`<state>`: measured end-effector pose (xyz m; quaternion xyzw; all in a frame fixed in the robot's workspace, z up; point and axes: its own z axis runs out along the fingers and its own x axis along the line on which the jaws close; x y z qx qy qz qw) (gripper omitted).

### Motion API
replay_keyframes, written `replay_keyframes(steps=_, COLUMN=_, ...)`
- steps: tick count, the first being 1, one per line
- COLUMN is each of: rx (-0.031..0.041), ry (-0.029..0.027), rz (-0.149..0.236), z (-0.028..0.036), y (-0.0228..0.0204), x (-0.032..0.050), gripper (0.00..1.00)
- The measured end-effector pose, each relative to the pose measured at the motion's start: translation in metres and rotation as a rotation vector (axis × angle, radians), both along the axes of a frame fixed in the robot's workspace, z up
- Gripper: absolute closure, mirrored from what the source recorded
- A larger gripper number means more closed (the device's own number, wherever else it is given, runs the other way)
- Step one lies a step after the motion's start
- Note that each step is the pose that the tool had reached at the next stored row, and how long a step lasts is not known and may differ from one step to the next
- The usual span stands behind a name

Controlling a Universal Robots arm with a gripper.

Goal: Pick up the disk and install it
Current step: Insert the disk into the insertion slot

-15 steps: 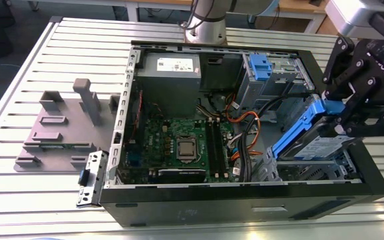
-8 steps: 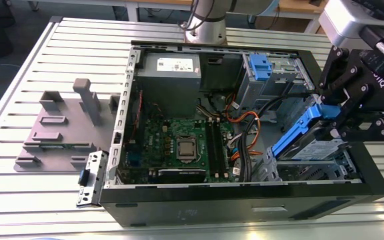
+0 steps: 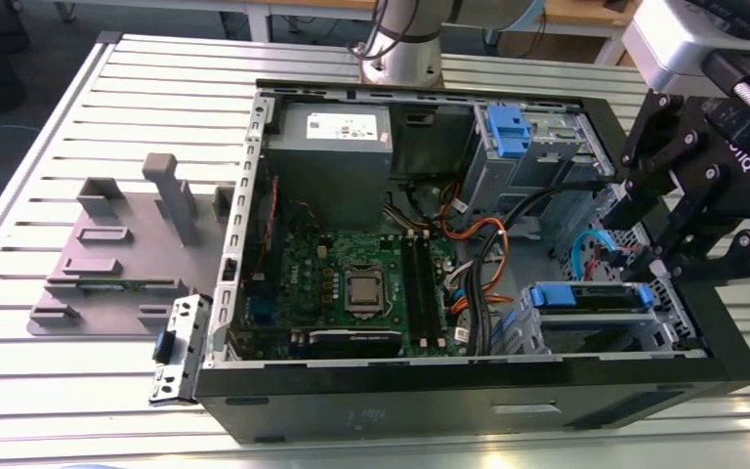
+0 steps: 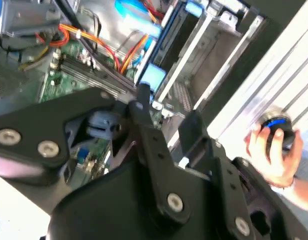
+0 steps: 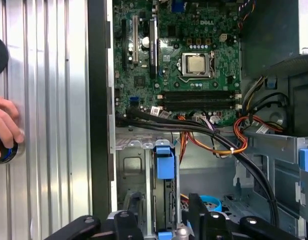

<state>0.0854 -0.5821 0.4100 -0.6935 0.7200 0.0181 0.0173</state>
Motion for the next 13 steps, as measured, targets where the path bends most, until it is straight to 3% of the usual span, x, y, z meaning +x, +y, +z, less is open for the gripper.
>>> replay_keyframes(steps=1, rx=-0.0001, ry=0.0, rz=0.0, z=0.0, y=0.0, x=0.0, gripper=0.5)
replay_keyframes(steps=6, rx=-0.0002, ry=0.0, rz=0.0, z=-0.0002, y=0.0, x=0.0, gripper=0.51)
replay_keyframes(steps=10, rx=-0.0002, ry=0.0, rz=0.0, z=-0.0003, y=0.0, x=0.0, gripper=0.69)
replay_keyframes(steps=11, rx=-0.0002, ry=0.0, rz=0.0, z=-0.0003, y=0.0, x=0.0, gripper=0.69)
replay_keyframes(steps=13, rx=-0.0001, ry=0.0, rz=0.0, z=-0.0004, y=0.0, x=0.0, gripper=0.81)
